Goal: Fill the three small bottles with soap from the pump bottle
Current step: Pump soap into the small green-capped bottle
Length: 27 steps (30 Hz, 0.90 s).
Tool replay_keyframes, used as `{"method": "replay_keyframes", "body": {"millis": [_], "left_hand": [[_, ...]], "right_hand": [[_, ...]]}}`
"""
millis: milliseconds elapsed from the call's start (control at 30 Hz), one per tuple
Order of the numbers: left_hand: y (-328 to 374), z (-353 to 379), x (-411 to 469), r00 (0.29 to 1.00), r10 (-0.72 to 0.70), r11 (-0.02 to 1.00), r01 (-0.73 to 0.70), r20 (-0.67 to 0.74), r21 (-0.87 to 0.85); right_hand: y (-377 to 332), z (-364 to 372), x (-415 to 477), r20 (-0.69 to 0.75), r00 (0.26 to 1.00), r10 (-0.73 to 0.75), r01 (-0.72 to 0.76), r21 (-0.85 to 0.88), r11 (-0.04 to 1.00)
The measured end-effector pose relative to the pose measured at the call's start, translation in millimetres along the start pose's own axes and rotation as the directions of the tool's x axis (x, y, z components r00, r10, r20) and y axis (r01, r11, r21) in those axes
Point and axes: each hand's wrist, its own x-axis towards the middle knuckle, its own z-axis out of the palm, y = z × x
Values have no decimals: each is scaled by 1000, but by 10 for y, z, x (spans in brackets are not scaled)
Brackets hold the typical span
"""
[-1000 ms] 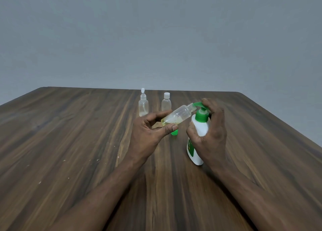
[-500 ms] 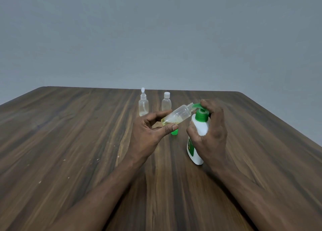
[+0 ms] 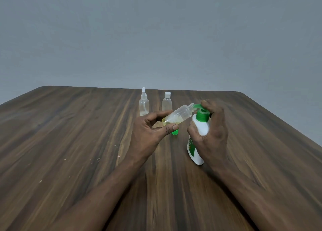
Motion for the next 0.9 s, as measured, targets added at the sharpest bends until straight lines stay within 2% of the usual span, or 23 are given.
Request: {"method": "replay_keyframes", "body": {"millis": [900], "left_hand": [[2,3,5,1000,-15,1000,15,-2,-20]], "right_hand": [[9,0,9,9,1000,8,-8,8,1000]]}}
